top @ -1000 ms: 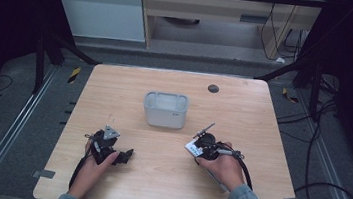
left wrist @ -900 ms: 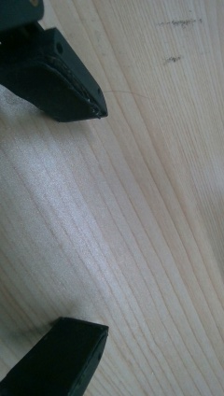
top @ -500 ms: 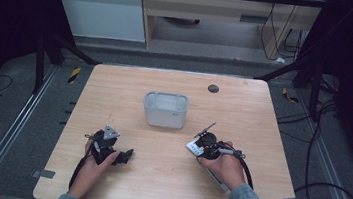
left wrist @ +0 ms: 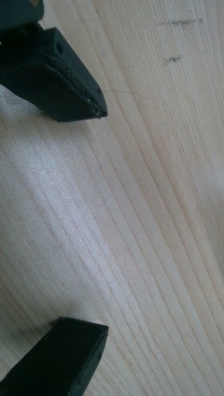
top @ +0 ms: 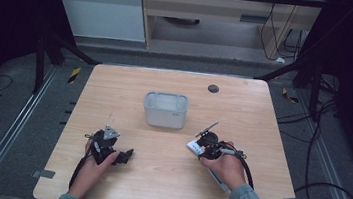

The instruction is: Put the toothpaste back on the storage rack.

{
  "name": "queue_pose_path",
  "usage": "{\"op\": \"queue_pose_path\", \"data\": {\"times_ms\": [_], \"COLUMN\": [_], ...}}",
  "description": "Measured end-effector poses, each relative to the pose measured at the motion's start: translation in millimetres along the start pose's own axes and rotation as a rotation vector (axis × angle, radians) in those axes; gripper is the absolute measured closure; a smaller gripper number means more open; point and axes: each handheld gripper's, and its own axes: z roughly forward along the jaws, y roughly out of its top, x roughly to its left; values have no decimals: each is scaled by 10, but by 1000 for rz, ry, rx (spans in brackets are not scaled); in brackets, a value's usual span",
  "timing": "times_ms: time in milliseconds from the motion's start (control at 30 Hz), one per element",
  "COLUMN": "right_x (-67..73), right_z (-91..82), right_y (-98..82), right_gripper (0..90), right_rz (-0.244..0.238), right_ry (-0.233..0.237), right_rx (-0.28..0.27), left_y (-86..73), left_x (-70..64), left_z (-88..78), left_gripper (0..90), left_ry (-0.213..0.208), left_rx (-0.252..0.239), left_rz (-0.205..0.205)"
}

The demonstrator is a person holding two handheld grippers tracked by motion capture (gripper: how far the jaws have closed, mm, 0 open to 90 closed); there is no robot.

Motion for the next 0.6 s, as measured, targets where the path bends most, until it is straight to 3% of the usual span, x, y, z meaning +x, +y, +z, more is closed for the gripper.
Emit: {"op": "queue_pose_path", "data": {"times_ms": [200,333,600], "right_x": [-10,-37,-135], "right_z": [-21,-50,-132], "right_y": [-16,-69,-92], "right_gripper": [756,780,789], "right_rz": [-9,26,47], "right_ry": [-3,13,39], "right_rx": [-17,-57,-92], "left_y": [0,0,0], "left_x": [0,-1,-1], "left_z": [0,1,1], "left_gripper": [0,0,0], "left_ry": [0,0,0], "left_rx": [0,-2,-2], "left_rz": [0,-2,-2]}}
